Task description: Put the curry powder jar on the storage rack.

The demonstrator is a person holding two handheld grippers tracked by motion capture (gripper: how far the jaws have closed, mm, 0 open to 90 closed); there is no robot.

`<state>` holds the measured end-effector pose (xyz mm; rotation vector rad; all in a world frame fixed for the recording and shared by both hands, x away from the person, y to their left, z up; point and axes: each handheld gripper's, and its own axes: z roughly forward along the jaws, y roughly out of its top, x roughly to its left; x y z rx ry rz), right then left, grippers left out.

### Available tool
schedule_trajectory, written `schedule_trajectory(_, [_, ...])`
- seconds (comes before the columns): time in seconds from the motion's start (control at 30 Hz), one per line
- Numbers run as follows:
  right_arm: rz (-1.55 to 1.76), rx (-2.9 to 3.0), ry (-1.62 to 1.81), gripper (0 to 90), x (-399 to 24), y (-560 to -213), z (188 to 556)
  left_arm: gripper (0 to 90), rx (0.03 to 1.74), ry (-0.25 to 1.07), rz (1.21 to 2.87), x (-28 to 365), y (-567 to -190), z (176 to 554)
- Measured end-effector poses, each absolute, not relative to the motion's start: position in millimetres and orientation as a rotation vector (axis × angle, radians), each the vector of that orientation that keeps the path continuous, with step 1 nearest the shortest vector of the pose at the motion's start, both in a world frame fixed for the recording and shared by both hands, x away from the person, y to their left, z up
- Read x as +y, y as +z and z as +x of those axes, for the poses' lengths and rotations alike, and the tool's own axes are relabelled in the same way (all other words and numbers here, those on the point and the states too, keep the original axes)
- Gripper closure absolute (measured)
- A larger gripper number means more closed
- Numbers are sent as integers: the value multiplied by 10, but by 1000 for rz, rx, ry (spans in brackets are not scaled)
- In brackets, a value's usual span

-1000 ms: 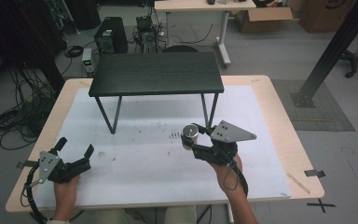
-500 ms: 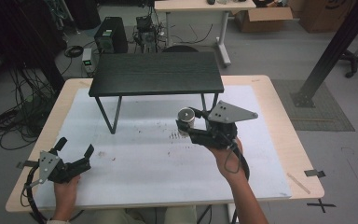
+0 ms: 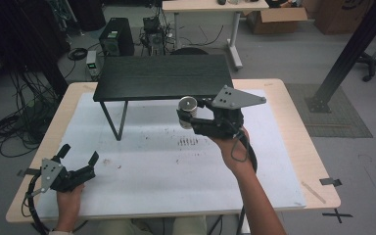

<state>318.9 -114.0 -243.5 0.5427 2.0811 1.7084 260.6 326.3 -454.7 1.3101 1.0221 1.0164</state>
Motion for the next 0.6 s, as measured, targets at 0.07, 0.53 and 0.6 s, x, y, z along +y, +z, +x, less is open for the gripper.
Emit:
schedule_trajectory(0.07, [543,2078,1711,488,-1126,-2405,3212,2,1022,1016,1310,3263,-4547,2606])
schedule_trajectory(0.53, [538,2064,1733,488,-983,-2204,3424,2,1021,1015,1308,3264,-4548,2605])
schedule_trajectory(0.6, [541,2060,1732,489,-964,-2172,3468,2,1022,1015,1309,3265,-4547,2605])
